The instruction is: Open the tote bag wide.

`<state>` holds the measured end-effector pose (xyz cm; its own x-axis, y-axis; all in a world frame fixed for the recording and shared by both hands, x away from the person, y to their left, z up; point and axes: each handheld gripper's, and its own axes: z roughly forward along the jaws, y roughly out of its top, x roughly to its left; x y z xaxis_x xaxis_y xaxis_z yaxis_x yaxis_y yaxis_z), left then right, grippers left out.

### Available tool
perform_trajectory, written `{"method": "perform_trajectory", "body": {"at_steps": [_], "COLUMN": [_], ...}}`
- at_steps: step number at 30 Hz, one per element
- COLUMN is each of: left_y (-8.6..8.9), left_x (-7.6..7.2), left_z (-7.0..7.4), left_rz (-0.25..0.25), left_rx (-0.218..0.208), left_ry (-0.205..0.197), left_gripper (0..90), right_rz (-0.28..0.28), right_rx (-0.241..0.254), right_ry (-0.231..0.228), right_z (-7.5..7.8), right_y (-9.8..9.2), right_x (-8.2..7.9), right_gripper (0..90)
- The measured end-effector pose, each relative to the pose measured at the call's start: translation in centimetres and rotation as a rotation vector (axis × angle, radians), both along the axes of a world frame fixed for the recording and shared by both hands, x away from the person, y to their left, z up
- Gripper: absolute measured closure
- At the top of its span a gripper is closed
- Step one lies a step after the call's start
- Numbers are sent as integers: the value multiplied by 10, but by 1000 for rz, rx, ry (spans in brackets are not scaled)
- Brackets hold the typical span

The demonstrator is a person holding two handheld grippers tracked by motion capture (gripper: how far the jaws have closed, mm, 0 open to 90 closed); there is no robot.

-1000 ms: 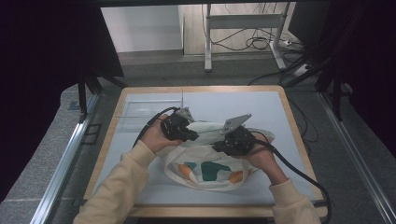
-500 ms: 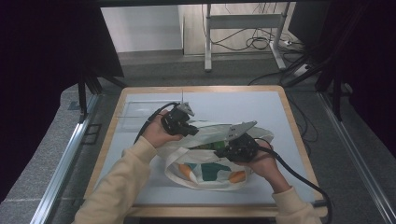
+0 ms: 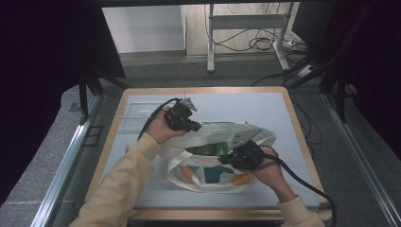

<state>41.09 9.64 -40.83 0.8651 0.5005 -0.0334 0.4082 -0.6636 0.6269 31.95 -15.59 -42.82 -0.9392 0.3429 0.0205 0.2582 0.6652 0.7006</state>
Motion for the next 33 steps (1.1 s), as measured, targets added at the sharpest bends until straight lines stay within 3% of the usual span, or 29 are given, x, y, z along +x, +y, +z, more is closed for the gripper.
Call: {"method": "perform_trajectory", "body": {"at_steps": [5, 17, 33], "left_y": [2, -1, 2], "left_x": [4, 16, 34], "left_z": [-1, 5, 3], "left_rz": [16, 79, 141], "left_rx": [1, 11, -11], "left_ry": [-1, -47, -45], "left_gripper": [869, 871, 873], "right_rz": [4, 41, 69], "right_rx": [2, -18, -40], "right_ry": [12, 30, 62], "right_z": [-2, -6, -18], "right_y": [0, -1, -2], "right_x": [-1, -15, -31], "right_gripper": [870, 870, 870]}}
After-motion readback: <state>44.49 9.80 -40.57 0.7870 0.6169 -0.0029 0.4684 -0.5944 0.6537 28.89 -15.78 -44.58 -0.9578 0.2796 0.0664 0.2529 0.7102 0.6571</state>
